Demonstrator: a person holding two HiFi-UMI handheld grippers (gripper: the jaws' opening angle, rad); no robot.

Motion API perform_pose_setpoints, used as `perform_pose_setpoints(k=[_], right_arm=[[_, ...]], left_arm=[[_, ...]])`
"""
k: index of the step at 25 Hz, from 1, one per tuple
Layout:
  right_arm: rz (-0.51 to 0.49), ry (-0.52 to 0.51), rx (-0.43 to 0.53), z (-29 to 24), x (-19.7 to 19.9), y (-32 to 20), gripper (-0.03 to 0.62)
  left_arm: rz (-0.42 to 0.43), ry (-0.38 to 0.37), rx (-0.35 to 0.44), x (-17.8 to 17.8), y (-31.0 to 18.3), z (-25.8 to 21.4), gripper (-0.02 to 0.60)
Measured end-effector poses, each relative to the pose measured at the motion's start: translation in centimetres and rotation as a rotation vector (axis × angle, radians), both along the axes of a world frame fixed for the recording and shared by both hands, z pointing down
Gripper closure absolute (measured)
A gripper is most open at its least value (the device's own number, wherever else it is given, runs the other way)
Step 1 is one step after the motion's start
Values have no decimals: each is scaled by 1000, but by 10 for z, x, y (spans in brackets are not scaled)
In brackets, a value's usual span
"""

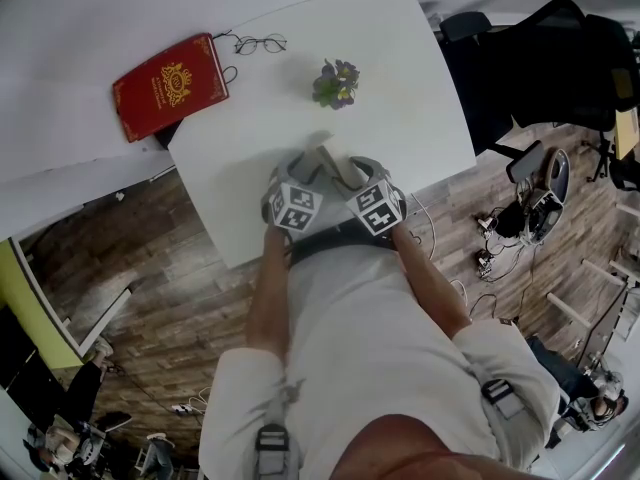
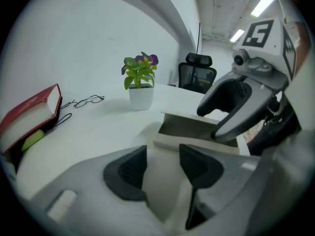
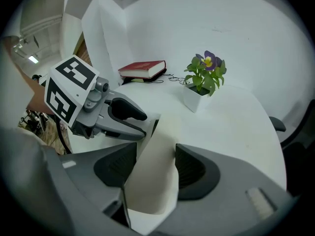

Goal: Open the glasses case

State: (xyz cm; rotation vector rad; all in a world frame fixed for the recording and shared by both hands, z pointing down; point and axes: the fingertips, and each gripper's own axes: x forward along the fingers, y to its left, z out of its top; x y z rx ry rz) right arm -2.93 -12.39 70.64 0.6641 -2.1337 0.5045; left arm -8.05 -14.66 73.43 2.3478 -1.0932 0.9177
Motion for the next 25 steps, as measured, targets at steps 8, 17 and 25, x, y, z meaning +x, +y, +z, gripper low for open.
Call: perform_pose_setpoints(k=[8, 17, 25], right_arm=[[11, -10, 10, -5, 5, -2, 388], [22, -14, 10, -7, 9, -2, 426], [33, -26, 21, -10, 13, -5, 455]], left_arm=[[-2, 1, 8, 0, 0, 1, 373], [-1, -1, 1, 0, 1, 2, 376], [-1, -9, 0, 1, 1, 0, 378]])
